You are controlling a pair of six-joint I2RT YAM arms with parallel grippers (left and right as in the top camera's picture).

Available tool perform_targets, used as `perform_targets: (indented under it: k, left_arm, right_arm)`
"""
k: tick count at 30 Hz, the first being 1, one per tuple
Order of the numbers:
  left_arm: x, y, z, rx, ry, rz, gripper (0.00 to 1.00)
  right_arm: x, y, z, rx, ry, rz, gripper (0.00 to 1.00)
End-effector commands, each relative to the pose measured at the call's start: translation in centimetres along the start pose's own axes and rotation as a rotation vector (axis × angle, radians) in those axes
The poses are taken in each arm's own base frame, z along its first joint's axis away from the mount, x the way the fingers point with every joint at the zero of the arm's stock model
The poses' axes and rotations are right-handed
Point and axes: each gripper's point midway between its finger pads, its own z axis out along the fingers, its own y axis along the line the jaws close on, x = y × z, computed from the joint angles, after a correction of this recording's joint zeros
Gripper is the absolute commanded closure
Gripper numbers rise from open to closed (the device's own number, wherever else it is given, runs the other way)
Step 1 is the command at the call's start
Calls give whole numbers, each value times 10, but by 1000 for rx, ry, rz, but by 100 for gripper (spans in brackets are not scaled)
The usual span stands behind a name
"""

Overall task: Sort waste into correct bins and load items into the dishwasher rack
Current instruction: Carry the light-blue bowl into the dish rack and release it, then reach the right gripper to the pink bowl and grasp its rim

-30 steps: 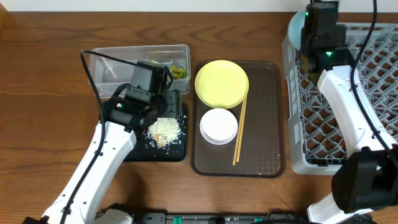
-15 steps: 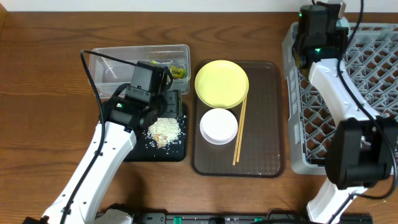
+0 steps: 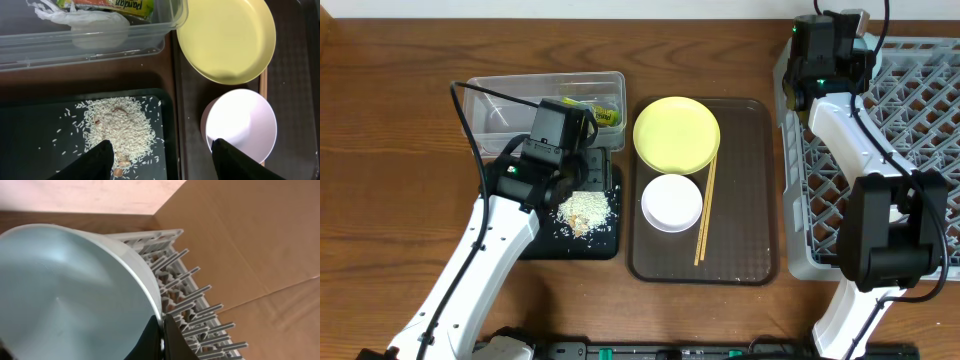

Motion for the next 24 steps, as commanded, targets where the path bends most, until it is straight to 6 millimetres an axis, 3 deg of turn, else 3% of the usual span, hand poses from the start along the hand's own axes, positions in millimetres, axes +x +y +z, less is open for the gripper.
perform_targets:
  k: [1, 8, 15, 18, 24]
  left_arm:
    - [-6, 2, -3, -13, -18, -8, 34]
    - [-6, 2, -3, -13, -17, -8, 34]
    - [-6, 2, -3, -13, -17, -8, 34]
    - [-6, 2, -3, -13, -16, -8, 34]
    - [-6, 2, -3, -13, -17, -8, 34]
  right_arm:
    - [2, -13, 6, 69, 15, -26, 99]
    - [19, -1, 2, 32, 50, -20, 99]
    - [49, 62, -19, -313, 144, -40, 99]
    - [64, 80, -32, -442, 219, 4, 99]
    - [67, 79, -62, -599, 296, 43, 98]
